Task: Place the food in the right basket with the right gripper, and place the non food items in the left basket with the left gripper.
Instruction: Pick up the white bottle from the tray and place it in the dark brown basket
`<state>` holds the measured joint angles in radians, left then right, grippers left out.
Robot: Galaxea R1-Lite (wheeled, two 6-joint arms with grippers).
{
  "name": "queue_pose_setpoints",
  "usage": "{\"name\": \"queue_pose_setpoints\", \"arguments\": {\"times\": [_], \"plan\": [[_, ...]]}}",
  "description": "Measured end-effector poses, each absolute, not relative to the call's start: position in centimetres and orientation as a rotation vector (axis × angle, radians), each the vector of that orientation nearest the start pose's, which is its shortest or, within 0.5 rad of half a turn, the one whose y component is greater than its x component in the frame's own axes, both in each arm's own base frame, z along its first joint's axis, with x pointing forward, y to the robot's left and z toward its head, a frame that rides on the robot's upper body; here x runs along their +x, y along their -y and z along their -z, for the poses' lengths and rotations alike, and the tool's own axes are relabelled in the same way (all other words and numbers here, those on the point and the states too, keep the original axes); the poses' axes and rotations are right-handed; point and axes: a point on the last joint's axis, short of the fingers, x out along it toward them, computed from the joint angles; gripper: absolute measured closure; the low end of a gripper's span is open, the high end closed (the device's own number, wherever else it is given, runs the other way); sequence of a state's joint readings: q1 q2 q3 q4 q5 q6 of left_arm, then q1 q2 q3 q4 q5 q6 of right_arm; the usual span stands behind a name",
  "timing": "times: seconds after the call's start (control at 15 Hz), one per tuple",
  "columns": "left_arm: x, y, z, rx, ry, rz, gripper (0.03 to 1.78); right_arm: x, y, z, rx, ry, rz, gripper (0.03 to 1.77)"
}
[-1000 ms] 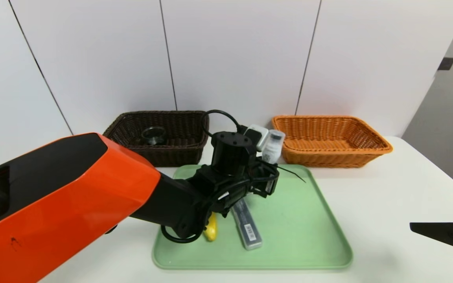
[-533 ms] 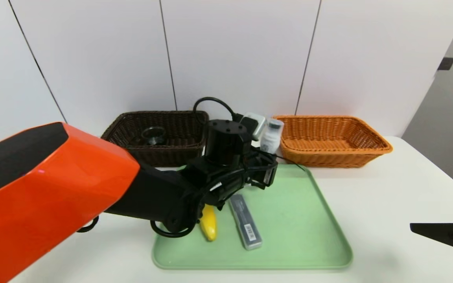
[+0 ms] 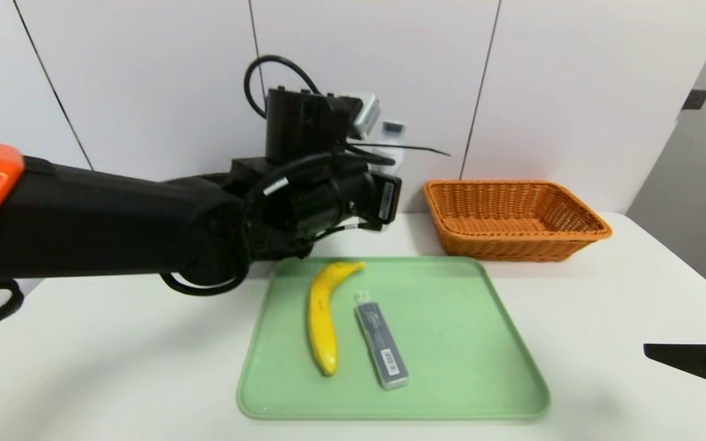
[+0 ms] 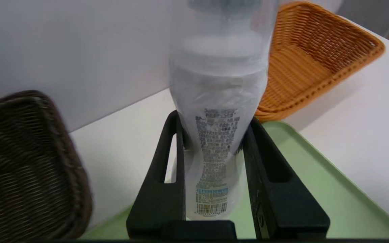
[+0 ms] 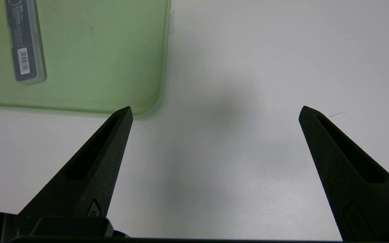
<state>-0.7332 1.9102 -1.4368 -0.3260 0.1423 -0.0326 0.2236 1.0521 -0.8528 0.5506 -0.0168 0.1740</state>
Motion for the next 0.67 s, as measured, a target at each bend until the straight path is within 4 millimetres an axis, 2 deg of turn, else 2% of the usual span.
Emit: {"name": "queue_pose_setpoints", "arguments": {"times": [0.13, 0.27, 0.47, 0.67], "plan": [[30.0, 24.1, -28.0, 0.023, -0.14, 0.483, 1.29, 10.8, -2.4, -23.1, 0.075, -0.756, -0.133, 0.1], [30.8, 22.2, -29.1, 0.023, -0.148, 0.411, 1.29, 10.7, -2.4, -23.1, 0.074, -0.752, -0.135, 0.1], [32.5, 19.1, -29.5, 0.011, -0.146, 0.323, 1.29, 10.6, -2.4, -23.1, 0.067, -0.749, -0.138, 0.1], [34.7, 16.5, -28.8, -0.013, -0.166, 0.236, 1.29, 10.6, -2.4, -23.3, 0.064, -0.743, -0.145, 0.1]]}}
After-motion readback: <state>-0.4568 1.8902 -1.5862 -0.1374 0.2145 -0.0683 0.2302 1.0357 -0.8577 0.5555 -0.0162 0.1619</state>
